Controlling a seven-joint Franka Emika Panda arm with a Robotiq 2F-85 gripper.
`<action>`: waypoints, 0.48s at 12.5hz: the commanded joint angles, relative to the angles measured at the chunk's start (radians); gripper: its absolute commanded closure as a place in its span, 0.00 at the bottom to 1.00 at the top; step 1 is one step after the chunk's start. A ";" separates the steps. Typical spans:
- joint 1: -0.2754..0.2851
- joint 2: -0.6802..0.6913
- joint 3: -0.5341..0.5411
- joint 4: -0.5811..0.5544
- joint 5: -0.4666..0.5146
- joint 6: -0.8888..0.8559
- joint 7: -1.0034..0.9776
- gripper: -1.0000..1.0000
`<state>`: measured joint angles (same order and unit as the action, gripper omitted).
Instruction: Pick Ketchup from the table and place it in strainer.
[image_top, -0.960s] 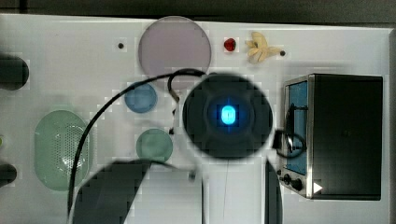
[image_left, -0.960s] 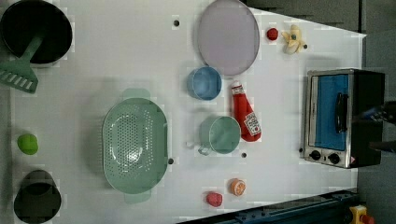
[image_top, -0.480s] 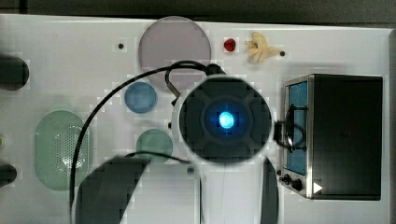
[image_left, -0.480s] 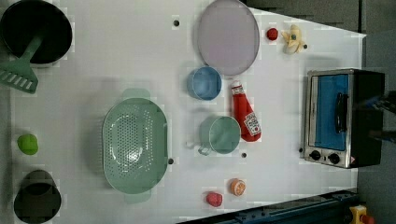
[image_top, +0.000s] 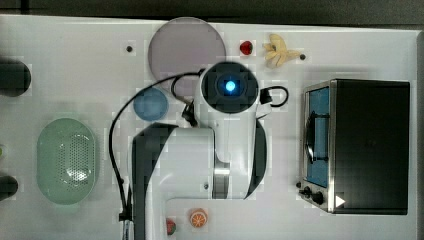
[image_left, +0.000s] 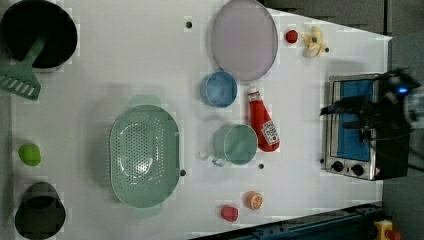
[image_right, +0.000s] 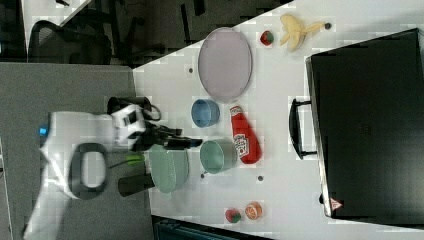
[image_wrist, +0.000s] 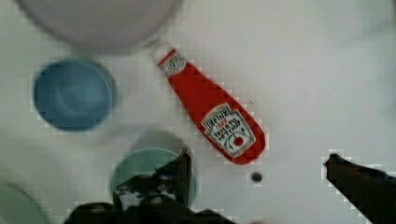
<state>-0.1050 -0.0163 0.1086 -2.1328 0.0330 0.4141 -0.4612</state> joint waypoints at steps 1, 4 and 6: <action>-0.012 -0.041 0.040 -0.053 -0.003 0.103 -0.417 0.00; -0.011 -0.033 0.040 -0.169 -0.003 0.235 -0.512 0.00; -0.011 -0.019 0.041 -0.238 -0.003 0.323 -0.511 0.00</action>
<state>-0.0953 -0.0233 0.1455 -2.3457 0.0300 0.6924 -0.8765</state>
